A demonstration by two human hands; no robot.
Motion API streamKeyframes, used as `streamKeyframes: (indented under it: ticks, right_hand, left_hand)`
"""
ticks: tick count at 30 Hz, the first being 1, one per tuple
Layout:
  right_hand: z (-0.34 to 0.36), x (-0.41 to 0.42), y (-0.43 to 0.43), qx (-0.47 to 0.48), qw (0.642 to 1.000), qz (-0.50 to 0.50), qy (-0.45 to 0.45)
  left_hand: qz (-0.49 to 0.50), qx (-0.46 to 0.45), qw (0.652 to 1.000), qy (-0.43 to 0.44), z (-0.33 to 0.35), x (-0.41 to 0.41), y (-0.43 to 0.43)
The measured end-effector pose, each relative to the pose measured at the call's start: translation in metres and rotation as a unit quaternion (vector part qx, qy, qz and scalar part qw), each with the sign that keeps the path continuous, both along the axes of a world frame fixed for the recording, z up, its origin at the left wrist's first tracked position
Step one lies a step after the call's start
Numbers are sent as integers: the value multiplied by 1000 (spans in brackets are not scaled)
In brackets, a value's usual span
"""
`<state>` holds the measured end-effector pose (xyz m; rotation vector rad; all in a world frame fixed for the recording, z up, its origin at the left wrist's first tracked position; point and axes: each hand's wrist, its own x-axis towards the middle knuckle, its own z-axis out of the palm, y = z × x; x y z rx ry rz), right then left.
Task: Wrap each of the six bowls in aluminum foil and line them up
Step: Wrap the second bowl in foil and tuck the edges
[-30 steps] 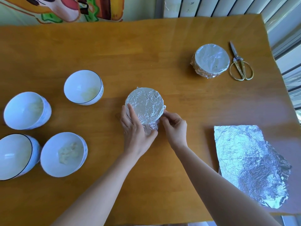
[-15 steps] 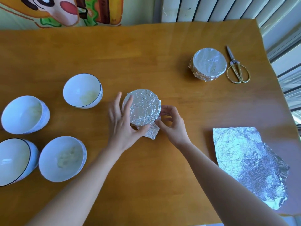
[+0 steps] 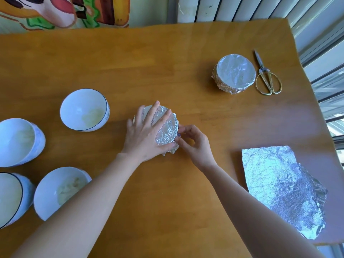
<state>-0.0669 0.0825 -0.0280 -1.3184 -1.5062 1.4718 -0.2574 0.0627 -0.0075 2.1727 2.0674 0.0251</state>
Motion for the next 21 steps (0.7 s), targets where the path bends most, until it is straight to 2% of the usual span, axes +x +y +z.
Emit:
streamKeyframes:
  ticks: [4, 14, 21]
  right_hand:
    - [-2, -2, -2, -35, 998, 2, 44]
    - [-8, -2, 4, 0, 999, -38, -2]
    - [-12, -7, 8, -52, 997, -53, 14]
  left_hand:
    - [23, 9, 1000, 2, -2, 3, -2]
    - [57, 8, 998, -1, -2, 7, -7]
    - [78, 7, 997, 6, -2, 12, -12]
